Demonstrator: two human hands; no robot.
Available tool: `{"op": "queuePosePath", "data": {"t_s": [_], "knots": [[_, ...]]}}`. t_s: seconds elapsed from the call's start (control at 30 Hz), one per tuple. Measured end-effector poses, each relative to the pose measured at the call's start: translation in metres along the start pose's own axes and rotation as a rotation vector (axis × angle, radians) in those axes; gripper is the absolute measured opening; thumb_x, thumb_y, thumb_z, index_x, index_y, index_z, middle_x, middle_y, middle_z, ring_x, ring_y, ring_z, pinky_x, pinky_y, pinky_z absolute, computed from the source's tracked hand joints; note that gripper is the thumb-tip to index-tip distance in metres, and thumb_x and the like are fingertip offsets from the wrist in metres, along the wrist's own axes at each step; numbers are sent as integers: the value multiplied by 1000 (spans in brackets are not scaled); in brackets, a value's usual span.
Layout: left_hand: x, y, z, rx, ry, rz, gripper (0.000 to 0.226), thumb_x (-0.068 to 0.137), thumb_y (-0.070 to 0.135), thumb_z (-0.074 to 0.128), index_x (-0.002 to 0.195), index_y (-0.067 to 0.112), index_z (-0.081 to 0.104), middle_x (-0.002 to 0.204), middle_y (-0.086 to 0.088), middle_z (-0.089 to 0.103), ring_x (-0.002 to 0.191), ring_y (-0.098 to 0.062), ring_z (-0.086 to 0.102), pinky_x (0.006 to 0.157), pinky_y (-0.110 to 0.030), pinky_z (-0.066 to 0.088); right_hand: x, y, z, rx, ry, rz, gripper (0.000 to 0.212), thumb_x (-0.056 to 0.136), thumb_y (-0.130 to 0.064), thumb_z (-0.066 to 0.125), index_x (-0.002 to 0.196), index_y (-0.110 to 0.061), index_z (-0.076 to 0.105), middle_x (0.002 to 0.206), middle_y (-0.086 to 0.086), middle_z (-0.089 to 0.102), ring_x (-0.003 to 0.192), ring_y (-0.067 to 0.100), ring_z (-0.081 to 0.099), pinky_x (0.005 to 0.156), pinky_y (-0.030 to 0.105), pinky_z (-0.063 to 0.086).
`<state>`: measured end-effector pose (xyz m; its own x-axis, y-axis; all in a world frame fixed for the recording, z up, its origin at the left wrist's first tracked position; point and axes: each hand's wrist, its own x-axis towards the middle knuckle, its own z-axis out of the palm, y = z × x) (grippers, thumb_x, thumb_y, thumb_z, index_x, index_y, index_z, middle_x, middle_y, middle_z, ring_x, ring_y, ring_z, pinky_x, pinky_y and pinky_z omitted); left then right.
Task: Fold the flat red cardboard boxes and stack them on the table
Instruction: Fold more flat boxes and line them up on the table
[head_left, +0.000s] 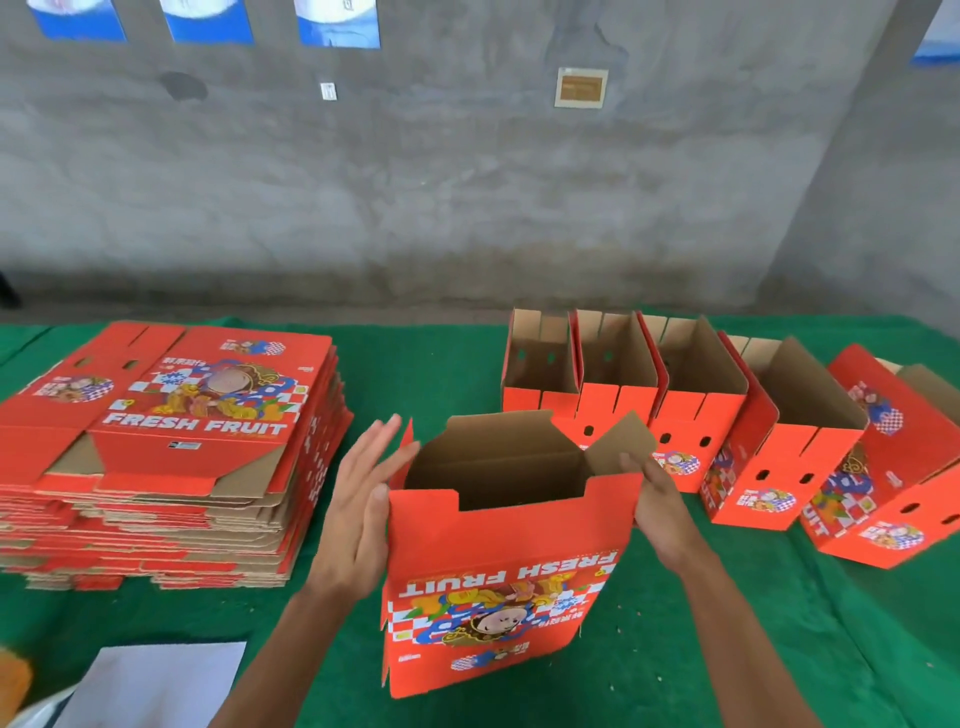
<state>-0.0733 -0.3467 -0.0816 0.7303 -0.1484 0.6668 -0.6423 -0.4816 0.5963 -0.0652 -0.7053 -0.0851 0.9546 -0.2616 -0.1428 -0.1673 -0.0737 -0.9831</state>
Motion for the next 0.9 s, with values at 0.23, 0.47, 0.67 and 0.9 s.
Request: {"op": "queuePosePath", "data": {"t_s": [0.23, 0.47, 0.67, 0.9], "knots": [[23, 1, -19, 20, -60, 144, 54, 104, 58, 32, 136, 18, 49, 148, -6, 54, 145, -30, 44, 111, -60, 37, 6, 5, -1, 106, 65, -31, 16, 109, -33, 53, 119, -22, 58, 98, -6, 69, 89, 9, 66, 76, 32, 49], [20, -7, -54, 348, -151, 268, 76, 92, 78, 41, 89, 5, 61, 103, -4, 62, 107, -32, 57, 93, -58, 46, 3, 8, 15, 95, 232, -35, 31, 109, -31, 50, 81, -23, 43, 65, -12, 53, 60, 5, 50, 60, 26, 40], [9, 24, -63, 501, -291, -18, 34, 84, 53, 69, 106, 27, 68, 144, 10, 52, 136, -18, 47, 89, -43, 57, -9, 4, 25, 142, 107, -124, 24, 107, -29, 54, 127, -34, 65, 109, -14, 74, 95, 4, 69, 75, 20, 52], [15, 59, -23, 1006, -542, -86, 33, 96, 29, 55, 127, 36, 67, 173, -6, 4, 155, -42, 9, 112, -55, 37, -19, -4, 29, -164, 68, -407, 64, 105, -5, 51, 136, -60, 51, 132, -35, 60, 122, -10, 56, 94, 9, 46]]}}
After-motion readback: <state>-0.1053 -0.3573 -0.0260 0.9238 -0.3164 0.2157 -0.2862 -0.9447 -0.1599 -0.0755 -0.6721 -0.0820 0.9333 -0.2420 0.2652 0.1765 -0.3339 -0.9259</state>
